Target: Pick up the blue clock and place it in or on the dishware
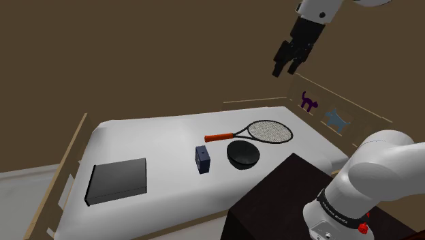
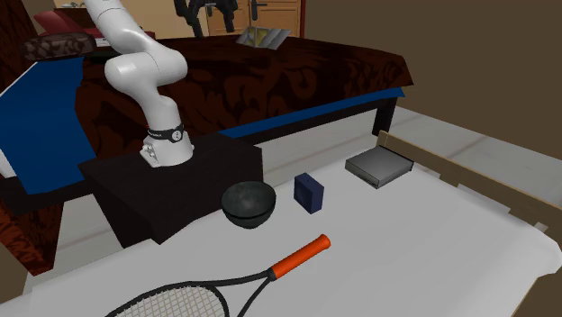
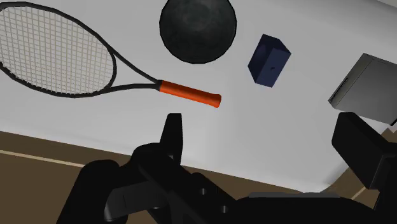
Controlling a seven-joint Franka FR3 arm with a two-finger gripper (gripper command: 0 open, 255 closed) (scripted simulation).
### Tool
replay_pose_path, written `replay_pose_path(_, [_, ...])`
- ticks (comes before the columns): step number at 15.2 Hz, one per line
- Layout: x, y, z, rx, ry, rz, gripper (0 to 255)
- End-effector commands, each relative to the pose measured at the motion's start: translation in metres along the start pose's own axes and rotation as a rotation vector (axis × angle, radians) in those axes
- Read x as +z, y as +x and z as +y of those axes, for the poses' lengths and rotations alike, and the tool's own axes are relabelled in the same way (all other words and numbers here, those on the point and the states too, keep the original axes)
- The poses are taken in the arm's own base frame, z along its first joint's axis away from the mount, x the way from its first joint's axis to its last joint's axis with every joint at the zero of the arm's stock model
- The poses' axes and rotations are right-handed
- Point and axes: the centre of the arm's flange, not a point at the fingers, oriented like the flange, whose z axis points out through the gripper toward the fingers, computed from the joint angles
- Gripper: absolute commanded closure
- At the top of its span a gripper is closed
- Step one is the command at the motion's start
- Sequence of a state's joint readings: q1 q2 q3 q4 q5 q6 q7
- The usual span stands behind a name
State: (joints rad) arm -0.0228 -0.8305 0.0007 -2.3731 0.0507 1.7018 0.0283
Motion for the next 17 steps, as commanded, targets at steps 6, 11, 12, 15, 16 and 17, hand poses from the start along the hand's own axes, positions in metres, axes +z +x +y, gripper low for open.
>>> replay_pose_path(6, [0.06, 0.023, -0.022, 0.02, -0.01, -0.021, 0])
replay_pose_path(11, [0.12, 0.045, -0.043, 0.041, -0.02, -0.043, 0])
replay_pose_path(12, [0.132, 0.05, -0.047, 0.045, -0.022, -0.047, 0])
replay_pose_path(15, [0.168, 0.063, -0.059, 0.057, -0.028, -0.06, 0])
replay_pose_path(16, [0.181, 0.067, -0.063, 0.061, -0.03, -0.064, 0])
replay_pose_path(17, [0.193, 0.071, -0.067, 0.065, -0.031, -0.069, 0])
